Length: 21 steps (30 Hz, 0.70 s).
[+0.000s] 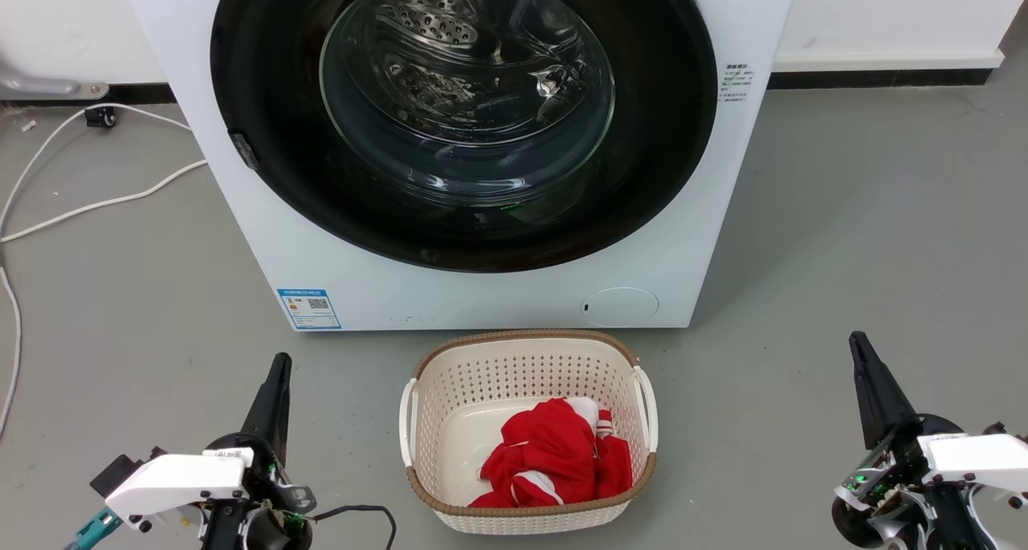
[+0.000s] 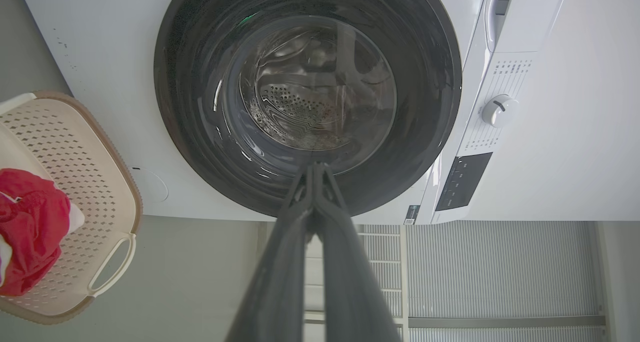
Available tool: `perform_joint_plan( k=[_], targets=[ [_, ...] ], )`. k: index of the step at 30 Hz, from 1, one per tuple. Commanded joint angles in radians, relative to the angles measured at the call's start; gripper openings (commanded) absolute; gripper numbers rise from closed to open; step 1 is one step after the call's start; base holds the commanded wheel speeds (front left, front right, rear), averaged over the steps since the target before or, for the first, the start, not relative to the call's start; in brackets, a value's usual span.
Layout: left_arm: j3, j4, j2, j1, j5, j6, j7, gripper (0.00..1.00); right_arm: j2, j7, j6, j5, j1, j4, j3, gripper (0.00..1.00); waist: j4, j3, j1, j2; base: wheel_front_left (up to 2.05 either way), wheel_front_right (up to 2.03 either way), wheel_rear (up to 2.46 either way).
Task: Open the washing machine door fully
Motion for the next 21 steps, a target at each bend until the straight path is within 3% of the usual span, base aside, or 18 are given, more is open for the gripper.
perform_joint_plan(
  k=[1,10,11,21],
  targets=[
    [0.004,0.002,-0.003,-0.008,0.006,-0.003,0.003,0.00,0.002,0.003,0.000,-0.006,-0.013,0.002,-0.003,0.00,0.000,0.000,0.0000,0.0000,0.00,0.00,0.00],
    [0.008,0.002,-0.006,-0.008,0.009,-0.003,0.006,0.00,0.004,0.005,0.000,-0.008,-0.013,0.002,-0.006,0.00,0.000,0.000,0.0000,0.0000,0.00,0.00,0.00],
    [0.005,0.000,-0.003,-0.001,0.004,0.000,0.004,1.00,0.003,0.004,0.000,-0.006,0.000,0.000,-0.003,1.00,0.000,0.000,0.0000,0.0000,0.00,0.00,0.00],
    [-0.020,-0.031,-0.007,-0.001,0.015,0.000,-0.037,1.00,0.006,-0.038,0.000,-0.033,0.017,-0.030,0.010,1.00,0.000,0.001,0.0000,0.0000,0.00,0.00,0.00]
  ],
)
